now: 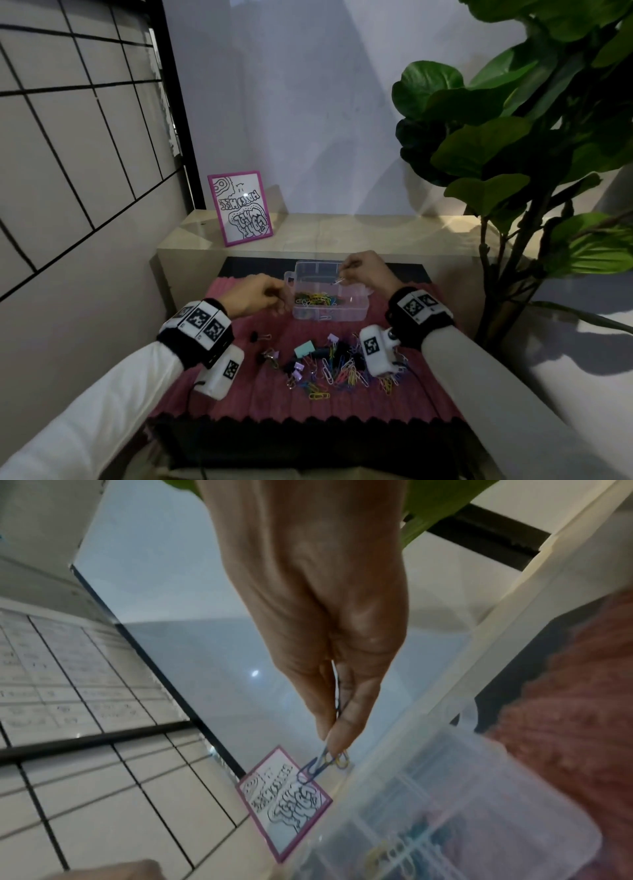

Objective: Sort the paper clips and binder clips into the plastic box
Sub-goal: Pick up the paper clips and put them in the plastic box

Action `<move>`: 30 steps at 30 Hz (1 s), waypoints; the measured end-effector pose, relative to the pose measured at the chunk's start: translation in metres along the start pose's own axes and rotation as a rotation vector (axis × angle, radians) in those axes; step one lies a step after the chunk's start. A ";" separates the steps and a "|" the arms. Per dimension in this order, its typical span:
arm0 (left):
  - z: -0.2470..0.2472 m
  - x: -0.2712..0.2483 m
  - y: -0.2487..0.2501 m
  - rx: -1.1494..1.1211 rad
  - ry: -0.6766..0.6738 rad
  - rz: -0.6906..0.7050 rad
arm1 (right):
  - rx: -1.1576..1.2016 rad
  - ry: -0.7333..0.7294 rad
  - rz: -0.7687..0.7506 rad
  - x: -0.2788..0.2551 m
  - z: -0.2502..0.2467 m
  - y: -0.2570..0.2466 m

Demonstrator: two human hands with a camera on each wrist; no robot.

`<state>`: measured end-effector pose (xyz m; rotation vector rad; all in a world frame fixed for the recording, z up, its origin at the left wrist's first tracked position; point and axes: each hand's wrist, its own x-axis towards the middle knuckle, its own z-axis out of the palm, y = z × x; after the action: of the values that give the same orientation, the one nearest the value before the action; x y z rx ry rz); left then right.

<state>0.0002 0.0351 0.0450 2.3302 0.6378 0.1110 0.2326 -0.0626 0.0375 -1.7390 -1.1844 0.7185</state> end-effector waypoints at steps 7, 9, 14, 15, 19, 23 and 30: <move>0.023 -0.039 -0.020 0.312 -0.272 0.078 | -0.591 -0.181 -0.166 -0.016 0.023 -0.007; 0.035 -0.045 -0.022 0.408 -0.260 0.155 | -0.602 -0.201 -0.254 -0.035 0.019 -0.012; 0.056 -0.048 -0.026 0.526 -0.192 0.232 | -0.677 -0.606 -0.309 -0.090 0.020 -0.001; 0.057 -0.047 -0.024 0.534 -0.177 0.235 | -0.737 -0.635 -0.323 -0.099 0.022 0.004; 0.053 -0.036 -0.019 0.502 -0.237 0.183 | -1.024 -0.586 -0.490 -0.119 0.029 0.016; 0.046 -0.033 -0.014 0.434 -0.249 0.169 | -1.059 -0.536 -0.576 -0.111 0.030 0.023; 0.040 -0.044 0.007 0.347 -0.013 0.238 | -0.524 -0.447 -0.286 -0.091 0.009 0.027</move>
<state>-0.0251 -0.0143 0.0242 2.7350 0.3943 0.0998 0.2020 -0.1481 0.0073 -1.8089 -2.0284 0.6786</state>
